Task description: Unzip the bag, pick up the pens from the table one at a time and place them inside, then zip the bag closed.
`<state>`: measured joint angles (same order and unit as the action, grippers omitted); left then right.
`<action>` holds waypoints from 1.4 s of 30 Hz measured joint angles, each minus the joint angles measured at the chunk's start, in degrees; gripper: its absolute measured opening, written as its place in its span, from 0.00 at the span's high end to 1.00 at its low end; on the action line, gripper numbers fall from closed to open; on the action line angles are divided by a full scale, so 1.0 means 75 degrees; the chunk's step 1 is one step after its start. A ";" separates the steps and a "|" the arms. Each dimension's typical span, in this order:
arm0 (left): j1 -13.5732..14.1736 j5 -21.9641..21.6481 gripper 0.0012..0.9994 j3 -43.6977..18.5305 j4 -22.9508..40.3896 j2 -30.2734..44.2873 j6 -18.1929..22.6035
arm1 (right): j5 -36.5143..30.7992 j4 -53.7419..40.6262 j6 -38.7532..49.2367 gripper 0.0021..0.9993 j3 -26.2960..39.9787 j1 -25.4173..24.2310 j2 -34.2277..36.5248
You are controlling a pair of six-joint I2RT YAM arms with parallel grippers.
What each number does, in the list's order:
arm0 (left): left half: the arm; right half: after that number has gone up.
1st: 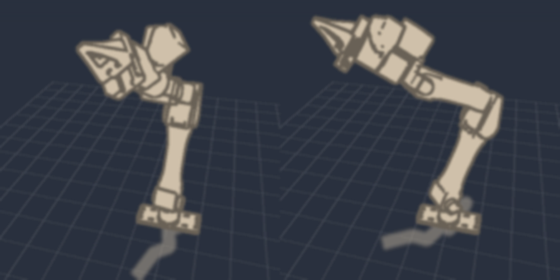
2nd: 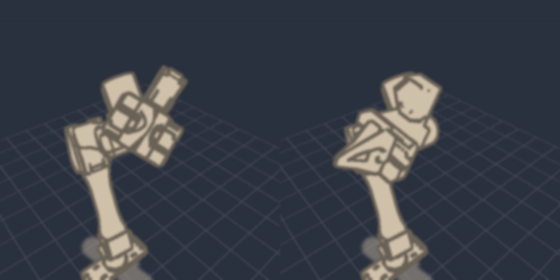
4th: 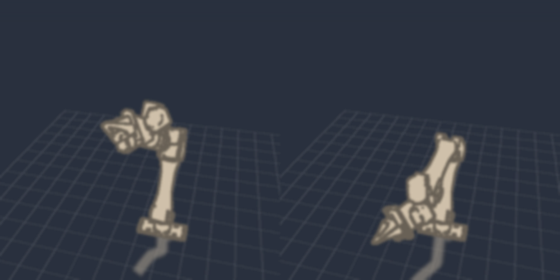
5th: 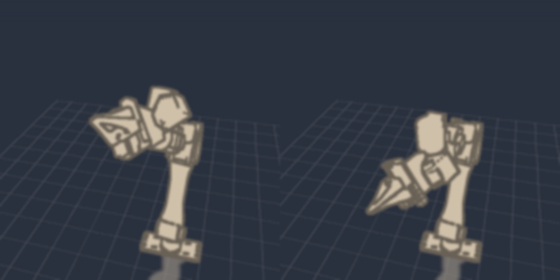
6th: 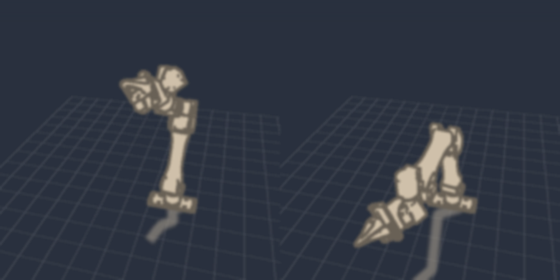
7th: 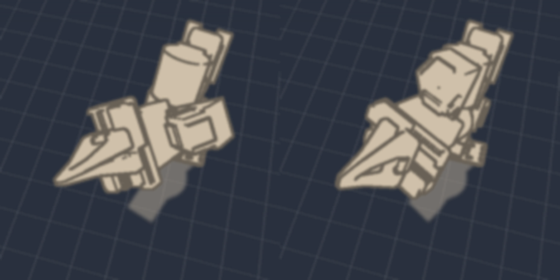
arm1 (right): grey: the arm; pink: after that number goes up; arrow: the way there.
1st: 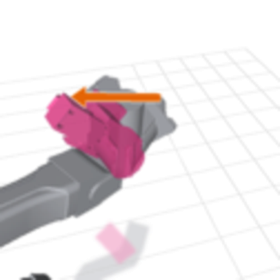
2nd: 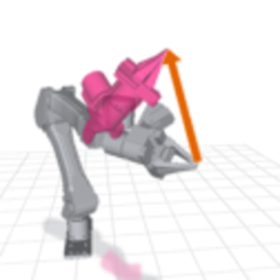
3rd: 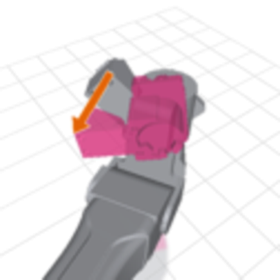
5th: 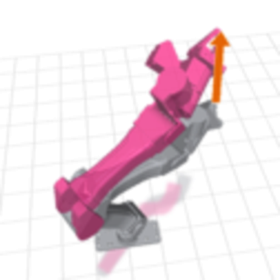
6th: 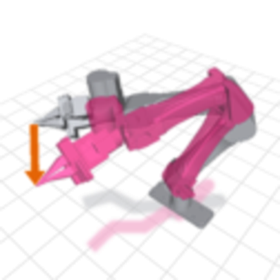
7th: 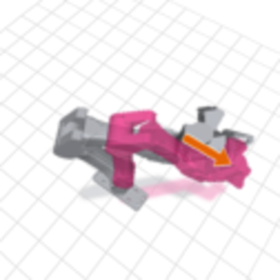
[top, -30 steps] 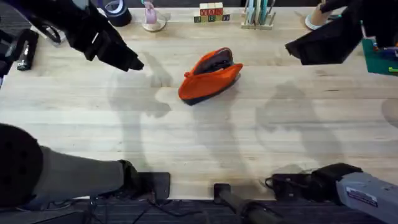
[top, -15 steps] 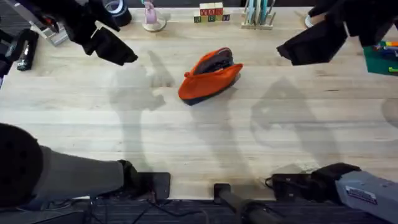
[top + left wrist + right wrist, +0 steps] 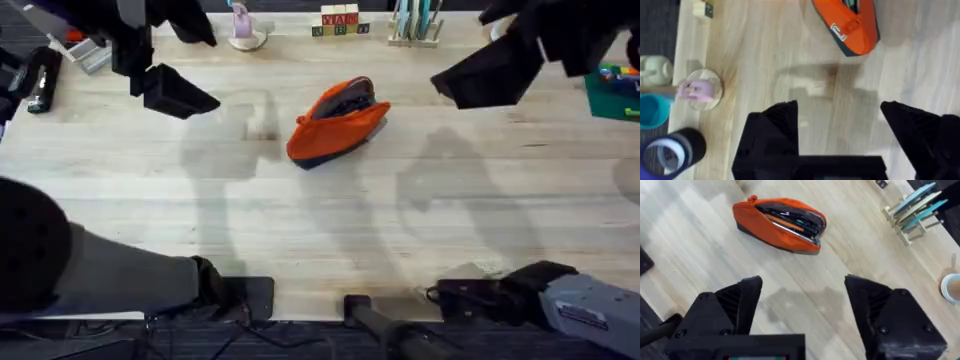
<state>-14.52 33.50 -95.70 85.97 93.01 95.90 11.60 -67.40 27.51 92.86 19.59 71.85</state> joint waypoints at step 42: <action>-0.0542 0.1189 0.01 0.0003 0.0622 0.1985 0.2946 | 0.0026 0.2499 -0.2923 0.00 0.0020 0.2652 0.1649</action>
<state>-18.59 42.41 -95.68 90.64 107.90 117.99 11.79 -48.66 5.59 93.01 39.48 84.23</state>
